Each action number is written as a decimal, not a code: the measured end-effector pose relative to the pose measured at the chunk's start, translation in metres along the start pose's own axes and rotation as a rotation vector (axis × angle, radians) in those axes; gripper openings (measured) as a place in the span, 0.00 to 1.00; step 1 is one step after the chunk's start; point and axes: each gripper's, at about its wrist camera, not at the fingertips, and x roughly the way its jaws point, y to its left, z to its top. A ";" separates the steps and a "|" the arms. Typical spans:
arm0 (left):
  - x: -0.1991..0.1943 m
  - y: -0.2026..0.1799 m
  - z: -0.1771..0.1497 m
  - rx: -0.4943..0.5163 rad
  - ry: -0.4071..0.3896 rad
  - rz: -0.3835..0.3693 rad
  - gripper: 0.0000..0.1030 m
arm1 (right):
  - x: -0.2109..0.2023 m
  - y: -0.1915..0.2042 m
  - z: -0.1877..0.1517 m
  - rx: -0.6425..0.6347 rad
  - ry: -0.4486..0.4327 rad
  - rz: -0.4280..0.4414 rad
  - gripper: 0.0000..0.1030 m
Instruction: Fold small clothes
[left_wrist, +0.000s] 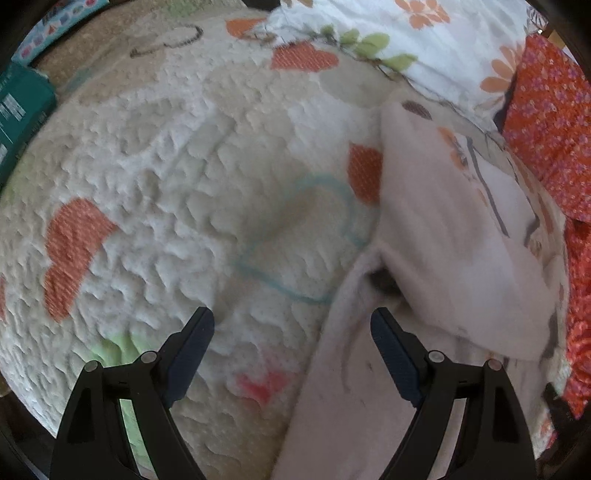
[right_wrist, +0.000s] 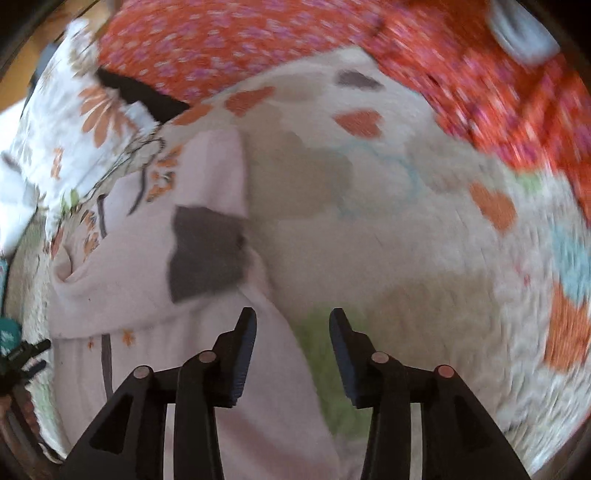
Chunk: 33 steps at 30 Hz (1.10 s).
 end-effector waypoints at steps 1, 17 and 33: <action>0.001 0.001 -0.004 -0.004 0.013 -0.022 0.83 | 0.000 -0.009 -0.008 0.034 0.017 0.016 0.44; -0.039 0.014 -0.106 0.076 -0.046 -0.156 0.95 | -0.027 -0.039 -0.083 0.120 0.034 0.145 0.49; -0.048 0.050 -0.194 -0.053 0.006 -0.459 0.71 | -0.041 -0.033 -0.131 0.043 0.010 0.347 0.53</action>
